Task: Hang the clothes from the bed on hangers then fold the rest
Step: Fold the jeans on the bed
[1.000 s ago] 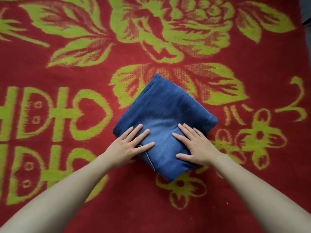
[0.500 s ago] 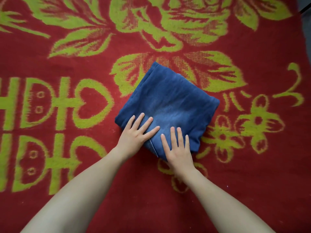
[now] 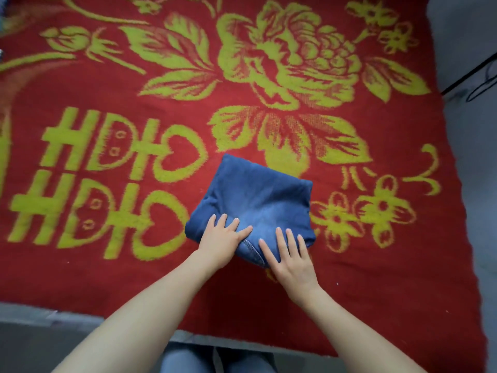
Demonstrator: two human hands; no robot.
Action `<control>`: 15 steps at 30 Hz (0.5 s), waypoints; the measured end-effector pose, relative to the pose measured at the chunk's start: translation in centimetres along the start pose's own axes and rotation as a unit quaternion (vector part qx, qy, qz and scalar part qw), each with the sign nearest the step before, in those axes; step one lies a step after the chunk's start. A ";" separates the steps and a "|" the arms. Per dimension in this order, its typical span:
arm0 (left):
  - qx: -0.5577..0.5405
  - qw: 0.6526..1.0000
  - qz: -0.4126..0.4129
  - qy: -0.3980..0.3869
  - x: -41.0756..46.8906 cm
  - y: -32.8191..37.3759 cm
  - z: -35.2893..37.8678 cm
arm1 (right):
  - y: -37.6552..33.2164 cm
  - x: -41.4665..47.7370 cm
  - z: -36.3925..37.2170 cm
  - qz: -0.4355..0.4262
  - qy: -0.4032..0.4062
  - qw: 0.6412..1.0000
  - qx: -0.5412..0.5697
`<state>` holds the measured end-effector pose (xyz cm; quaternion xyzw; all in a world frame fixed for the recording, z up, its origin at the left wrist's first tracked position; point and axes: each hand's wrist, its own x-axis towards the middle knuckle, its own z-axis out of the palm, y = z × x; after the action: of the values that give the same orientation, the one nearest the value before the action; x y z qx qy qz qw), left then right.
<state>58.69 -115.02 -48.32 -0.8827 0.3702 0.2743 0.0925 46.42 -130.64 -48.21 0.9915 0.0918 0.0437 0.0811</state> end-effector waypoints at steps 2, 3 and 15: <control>-0.014 0.999 -0.022 -0.028 -2.6 0.1 0.3 | -1.0 -0.1 -1.1 -0.030 -0.009 0.999 0.024; -0.032 0.998 -0.042 -0.033 -4.6 -0.2 0.3 | -1.5 0.2 -2.4 -0.066 0.000 0.997 0.034; -0.256 0.905 -0.325 0.098 -29.6 -8.7 0.1 | -15.0 10.1 -20.0 -0.400 0.125 0.908 0.015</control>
<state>47.75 -90.97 -32.34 -0.9698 -0.0128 0.2264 -0.0894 51.66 -111.11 -30.34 0.8589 0.4912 0.1301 0.0643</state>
